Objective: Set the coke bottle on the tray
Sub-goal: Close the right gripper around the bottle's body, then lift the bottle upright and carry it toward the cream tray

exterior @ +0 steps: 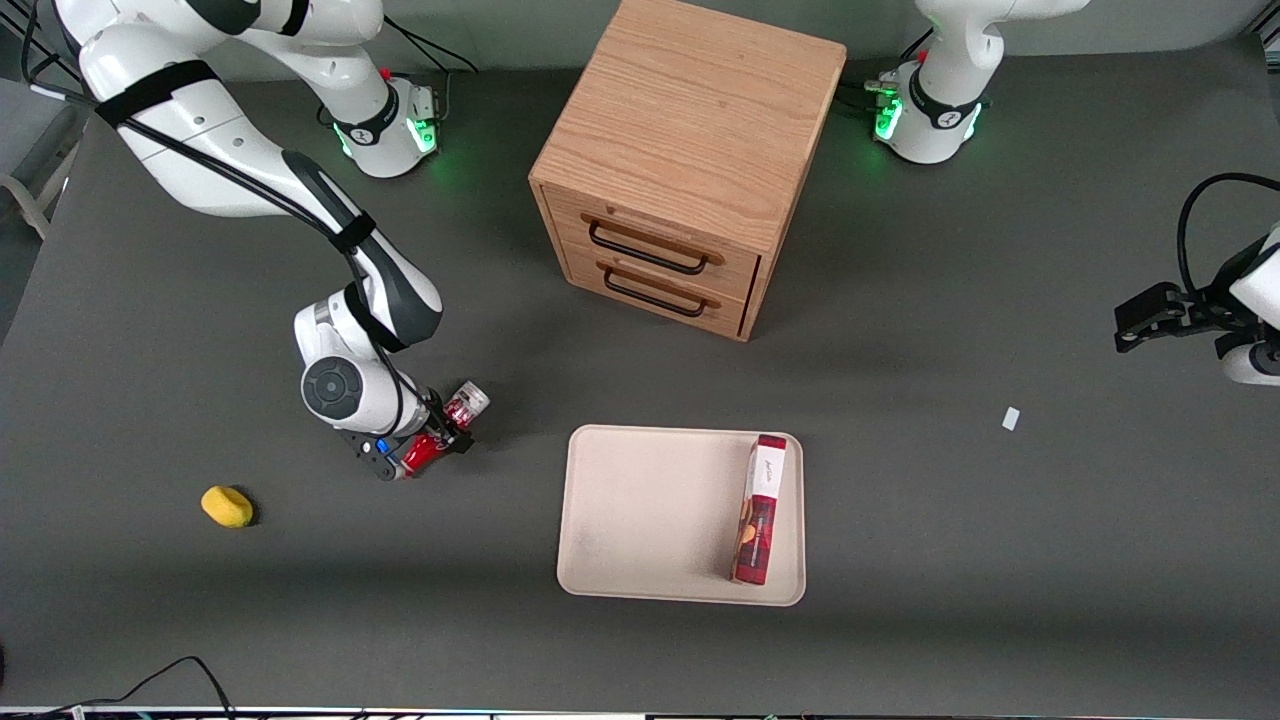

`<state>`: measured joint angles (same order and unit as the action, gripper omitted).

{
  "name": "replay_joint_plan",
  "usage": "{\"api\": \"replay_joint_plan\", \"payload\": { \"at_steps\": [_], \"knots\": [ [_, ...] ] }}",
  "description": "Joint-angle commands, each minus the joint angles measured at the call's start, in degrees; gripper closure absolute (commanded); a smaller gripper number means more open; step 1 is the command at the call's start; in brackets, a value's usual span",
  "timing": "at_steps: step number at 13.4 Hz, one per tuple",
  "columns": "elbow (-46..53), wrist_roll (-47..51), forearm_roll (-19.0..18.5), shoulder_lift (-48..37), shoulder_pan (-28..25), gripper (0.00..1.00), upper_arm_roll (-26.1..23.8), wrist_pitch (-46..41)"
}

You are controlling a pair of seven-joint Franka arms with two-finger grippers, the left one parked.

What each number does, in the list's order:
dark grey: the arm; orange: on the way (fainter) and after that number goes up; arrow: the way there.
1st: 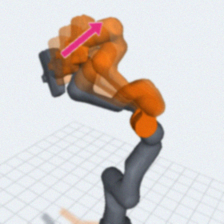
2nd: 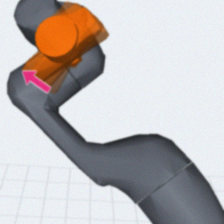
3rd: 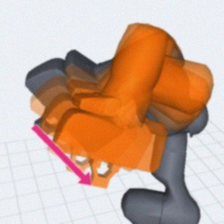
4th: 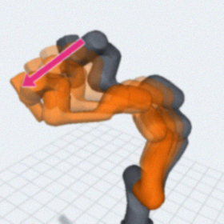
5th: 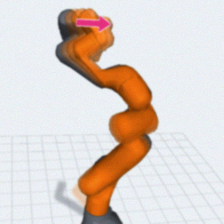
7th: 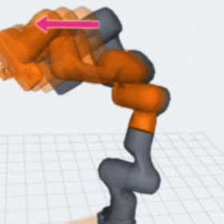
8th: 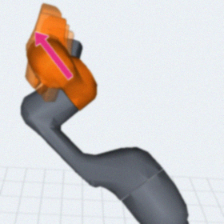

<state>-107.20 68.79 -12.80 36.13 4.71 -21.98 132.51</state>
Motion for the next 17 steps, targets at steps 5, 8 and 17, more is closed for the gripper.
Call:
{"api": "replay_joint_plan", "payload": {
  "at_steps": [5,8,17],
  "knots": [
    [0.9,1.2,-3.1,-0.3,0.0,1.00,-0.2,0.9],
    [7.7,-1.3,-3.3,-3.5,-0.7,1.00,-2.3,-7.9],
    [45.0,-31.7,-5.3,6.3,-11.0,1.00,-7.1,-20.5]
  ]
}}
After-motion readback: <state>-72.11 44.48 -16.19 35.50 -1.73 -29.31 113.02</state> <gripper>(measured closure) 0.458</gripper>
